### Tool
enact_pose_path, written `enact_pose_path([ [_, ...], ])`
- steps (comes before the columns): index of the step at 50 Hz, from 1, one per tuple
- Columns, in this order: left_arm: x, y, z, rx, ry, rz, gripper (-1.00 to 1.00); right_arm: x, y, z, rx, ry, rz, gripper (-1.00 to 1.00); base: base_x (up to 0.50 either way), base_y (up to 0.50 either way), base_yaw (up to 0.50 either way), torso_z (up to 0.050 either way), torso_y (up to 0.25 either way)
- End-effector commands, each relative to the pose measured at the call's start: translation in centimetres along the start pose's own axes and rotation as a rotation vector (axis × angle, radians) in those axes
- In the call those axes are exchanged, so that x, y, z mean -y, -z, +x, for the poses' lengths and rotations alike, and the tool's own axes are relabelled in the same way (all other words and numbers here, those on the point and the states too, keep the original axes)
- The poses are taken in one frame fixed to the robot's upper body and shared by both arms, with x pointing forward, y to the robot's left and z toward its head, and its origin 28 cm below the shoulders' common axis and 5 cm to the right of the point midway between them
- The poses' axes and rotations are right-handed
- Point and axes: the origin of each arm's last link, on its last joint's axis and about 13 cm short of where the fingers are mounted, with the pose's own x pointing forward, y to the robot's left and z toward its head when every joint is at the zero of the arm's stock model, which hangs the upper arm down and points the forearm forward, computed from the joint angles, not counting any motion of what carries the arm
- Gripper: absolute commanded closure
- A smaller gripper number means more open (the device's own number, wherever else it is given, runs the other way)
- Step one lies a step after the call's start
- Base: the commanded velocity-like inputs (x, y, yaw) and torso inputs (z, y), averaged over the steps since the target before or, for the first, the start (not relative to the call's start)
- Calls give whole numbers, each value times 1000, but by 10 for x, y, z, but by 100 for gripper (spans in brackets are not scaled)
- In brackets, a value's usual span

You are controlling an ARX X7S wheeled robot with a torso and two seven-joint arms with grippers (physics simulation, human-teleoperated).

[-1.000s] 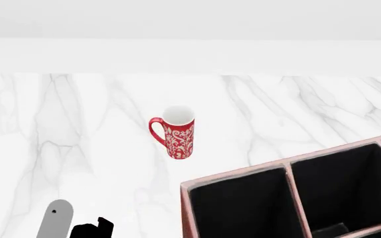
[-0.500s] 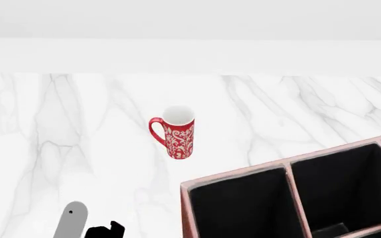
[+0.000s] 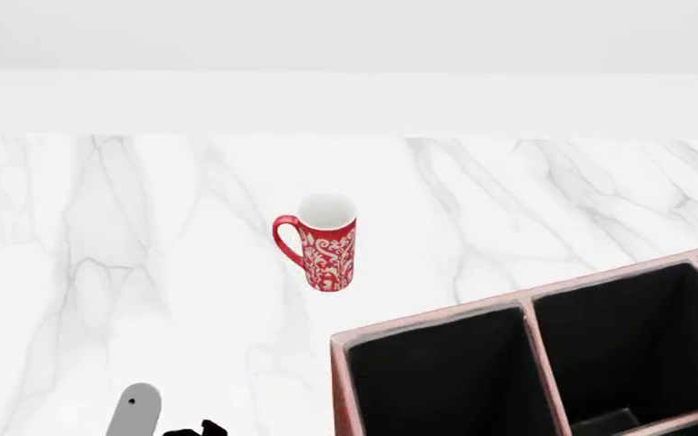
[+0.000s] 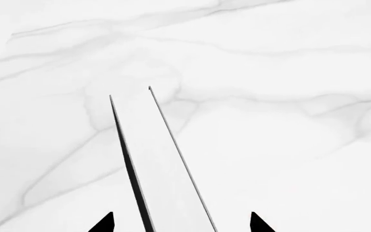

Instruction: Pick up the book and place it in the right compartment of the caddy.

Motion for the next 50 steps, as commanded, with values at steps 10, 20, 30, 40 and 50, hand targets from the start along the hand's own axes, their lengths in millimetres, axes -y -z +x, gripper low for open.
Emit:
enact_pose_path([
  [10,-3,2,0,2,-5,15,-100,3,8,19,-2,-50,21,-100,0,0,0,0,0],
  [20,-1,3,0,1,0,15,-100,3,15,22,-2,-58,40,100,0,0,0,0,0],
  [30,-1,3,0,3,2,16,-100,2,16,20,5,-61,42,100,0,0,0,0,0],
  [40,-2,1,0,9,2,14,-100,3,-2,8,83,22,20,100,0,0,0,0,0],
  [50,-1,1,-1,12,4,11,-100,6,-11,-2,113,75,16,100,0,0,0,0,0],
])
